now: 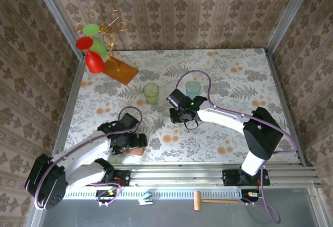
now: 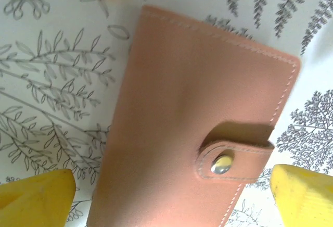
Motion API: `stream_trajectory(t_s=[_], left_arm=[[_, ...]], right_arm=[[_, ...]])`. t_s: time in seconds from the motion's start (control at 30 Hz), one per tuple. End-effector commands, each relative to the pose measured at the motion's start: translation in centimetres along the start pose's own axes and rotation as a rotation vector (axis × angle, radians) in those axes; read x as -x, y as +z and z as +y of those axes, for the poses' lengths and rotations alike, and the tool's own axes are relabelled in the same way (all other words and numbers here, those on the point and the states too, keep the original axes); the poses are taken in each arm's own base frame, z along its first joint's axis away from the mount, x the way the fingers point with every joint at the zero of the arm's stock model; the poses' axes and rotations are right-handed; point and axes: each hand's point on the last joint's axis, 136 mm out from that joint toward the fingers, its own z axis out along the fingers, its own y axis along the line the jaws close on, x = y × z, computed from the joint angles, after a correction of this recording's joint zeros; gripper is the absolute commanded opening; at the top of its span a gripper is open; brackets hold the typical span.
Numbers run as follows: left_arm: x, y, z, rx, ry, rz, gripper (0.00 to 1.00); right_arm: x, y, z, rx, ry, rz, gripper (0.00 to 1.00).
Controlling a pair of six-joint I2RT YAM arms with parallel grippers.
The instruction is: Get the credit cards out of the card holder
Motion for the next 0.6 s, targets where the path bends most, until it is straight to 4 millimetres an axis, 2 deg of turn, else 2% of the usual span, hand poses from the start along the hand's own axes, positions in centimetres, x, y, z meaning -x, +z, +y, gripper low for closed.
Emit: stream_trajectory(t_s=[0.0,0.23,0.57], left_arm=[[0.4,-0.3,-0.2,0.076,0.044,0.007,0.97],[0.4,0.7,-1.1,0.129,0.110,0.056,0.96],[0.2,2.0,-1.4,0.125,0.148,0.087,0.89]], right_arm=[[0.2,-1.0,-0.2,0.003,0.013,-0.027,0.25],[0.0,-1.4,-1.0,-0.016,0.011,-0.041,0.26],[-0.7,-1.7,-2.4,-0.057,0.025,-0.048,0.27]])
